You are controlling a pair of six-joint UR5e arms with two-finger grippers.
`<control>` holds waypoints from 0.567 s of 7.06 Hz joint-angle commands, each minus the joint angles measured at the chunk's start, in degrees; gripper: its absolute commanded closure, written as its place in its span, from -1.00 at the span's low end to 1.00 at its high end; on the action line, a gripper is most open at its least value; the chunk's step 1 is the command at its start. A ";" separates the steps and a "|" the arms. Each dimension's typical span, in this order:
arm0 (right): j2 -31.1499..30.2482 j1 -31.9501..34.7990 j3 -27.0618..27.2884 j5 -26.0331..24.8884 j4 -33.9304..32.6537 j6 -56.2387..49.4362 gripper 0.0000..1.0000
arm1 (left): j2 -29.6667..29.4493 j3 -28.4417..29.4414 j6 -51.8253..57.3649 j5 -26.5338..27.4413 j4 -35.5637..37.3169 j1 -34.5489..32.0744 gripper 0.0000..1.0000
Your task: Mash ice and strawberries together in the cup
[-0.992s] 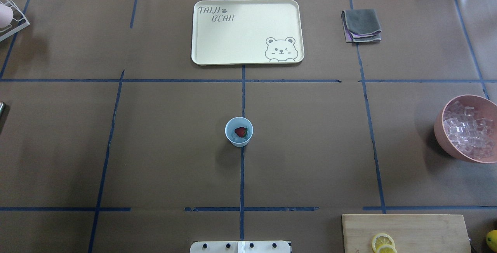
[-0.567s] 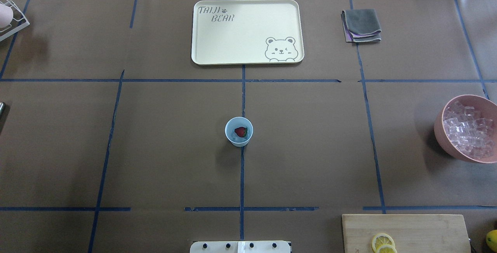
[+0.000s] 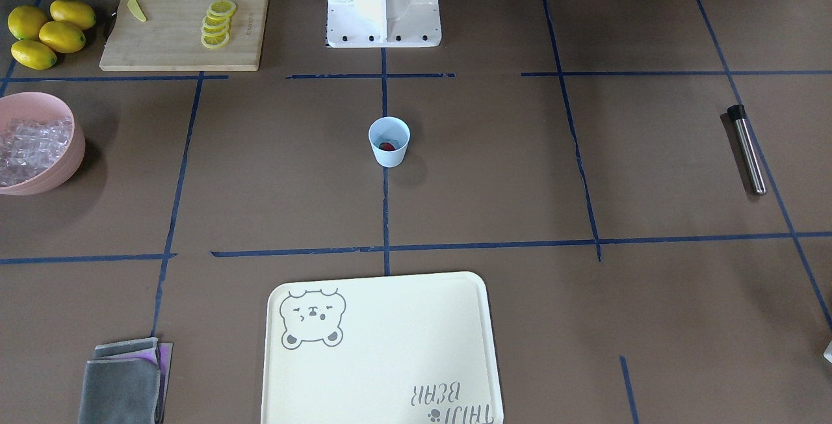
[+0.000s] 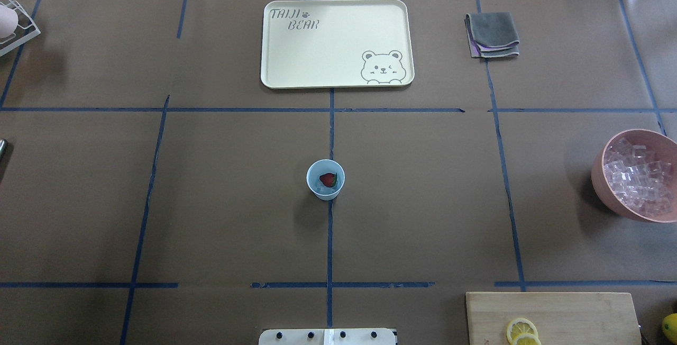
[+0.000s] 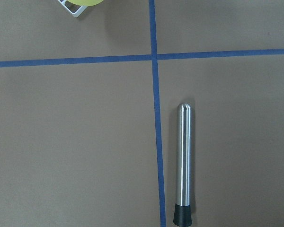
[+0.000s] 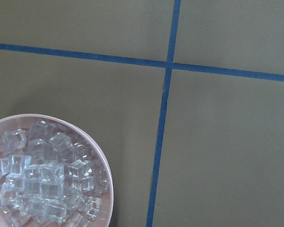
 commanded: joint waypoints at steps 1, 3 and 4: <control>0.50 -1.29 0.12 -0.91 -0.02 1.47 -1.00 | -0.25 -0.09 -2.78 0.00 -0.70 0.16 -1.00; 0.59 -1.38 0.12 -1.71 0.15 1.47 -1.00 | -0.43 -0.61 -6.81 0.69 -2.45 1.39 -1.00; 0.76 -1.38 0.20 -1.71 0.24 1.47 -1.00 | -0.51 -0.71 -9.35 0.79 -2.63 2.70 -1.00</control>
